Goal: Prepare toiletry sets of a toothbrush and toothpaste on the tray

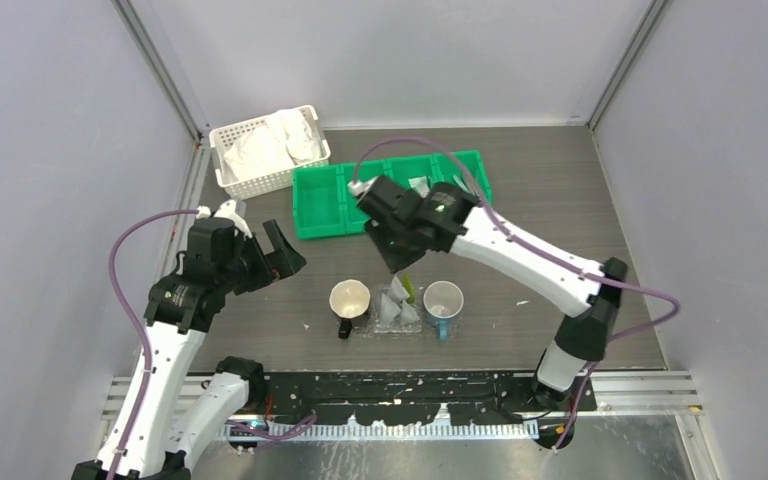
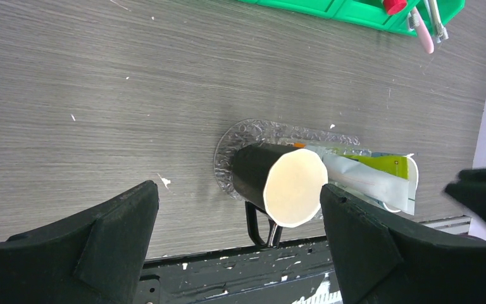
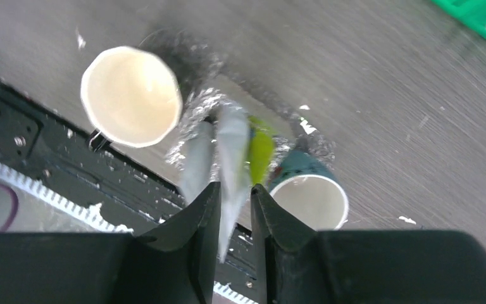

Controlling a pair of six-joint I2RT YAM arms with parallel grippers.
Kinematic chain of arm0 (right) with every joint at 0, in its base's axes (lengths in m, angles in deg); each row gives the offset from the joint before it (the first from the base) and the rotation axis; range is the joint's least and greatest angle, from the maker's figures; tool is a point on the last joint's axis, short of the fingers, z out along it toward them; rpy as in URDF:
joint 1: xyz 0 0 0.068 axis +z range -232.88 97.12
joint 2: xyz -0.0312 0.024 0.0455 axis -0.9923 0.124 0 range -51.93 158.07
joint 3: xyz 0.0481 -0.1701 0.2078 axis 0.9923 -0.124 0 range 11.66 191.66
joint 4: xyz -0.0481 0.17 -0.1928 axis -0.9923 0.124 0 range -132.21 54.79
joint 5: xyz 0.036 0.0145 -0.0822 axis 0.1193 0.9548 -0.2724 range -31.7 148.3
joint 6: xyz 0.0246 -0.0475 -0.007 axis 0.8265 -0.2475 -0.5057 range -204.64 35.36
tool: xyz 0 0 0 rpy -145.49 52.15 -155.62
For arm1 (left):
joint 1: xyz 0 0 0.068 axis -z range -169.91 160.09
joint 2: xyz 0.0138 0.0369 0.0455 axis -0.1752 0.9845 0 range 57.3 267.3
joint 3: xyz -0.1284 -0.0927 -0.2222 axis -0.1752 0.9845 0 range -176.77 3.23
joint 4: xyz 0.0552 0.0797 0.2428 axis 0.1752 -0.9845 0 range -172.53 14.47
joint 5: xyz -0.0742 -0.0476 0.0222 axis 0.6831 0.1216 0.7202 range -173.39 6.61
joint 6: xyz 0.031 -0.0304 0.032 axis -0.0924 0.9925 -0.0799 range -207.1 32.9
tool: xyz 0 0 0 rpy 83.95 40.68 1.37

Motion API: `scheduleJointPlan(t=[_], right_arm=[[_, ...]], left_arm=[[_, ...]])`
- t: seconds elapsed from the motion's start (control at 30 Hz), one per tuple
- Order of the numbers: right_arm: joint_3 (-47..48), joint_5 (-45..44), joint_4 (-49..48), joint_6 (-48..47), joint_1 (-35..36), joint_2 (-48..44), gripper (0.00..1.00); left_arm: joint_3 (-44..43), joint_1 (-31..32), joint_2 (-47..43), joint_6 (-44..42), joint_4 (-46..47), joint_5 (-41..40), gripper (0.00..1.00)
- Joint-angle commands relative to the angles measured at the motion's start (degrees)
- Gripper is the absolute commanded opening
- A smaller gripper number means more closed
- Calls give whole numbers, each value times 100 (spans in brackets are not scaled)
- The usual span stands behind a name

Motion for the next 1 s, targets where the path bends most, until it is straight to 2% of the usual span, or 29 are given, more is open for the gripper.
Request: scheduleJointPlan(t=[0.0,0.1,0.23,0.33,0.43,0.5,0.57,0.7,0.97], right_arm=[[-661,206,-634,254,-872,-954,27],[-1014,437,-756,239,-1047,-1113,26],[-1319,198,-889,260,-1251,-1210,25],[-1752,454,-1564,380,-2083,-1400,35],[-2266,868,-2367,600,-3091,-1412,35],[-2387,1023,-2779,793,-3705,-1248,35],[-2344,1025,-3075,893,-3978,-979,35],[-2097,1452,-3332,1009,-4327,-332,35],[-2200,1995,-3852,1130,-4915,263,36]], left_arm=[[-57,-32,-23,-130,63,-47,100],[-16,-32,-5,-127,95,-31,100],[16,-32,15,-98,126,25,100],[51,-32,-29,-60,171,39,100],[91,-32,-78,-62,192,49,100],[137,-32,-93,-66,208,57,100],[191,-32,-86,-77,234,51,100],[245,-32,-29,-120,241,55,100],[431,-32,74,-149,414,66,100]])
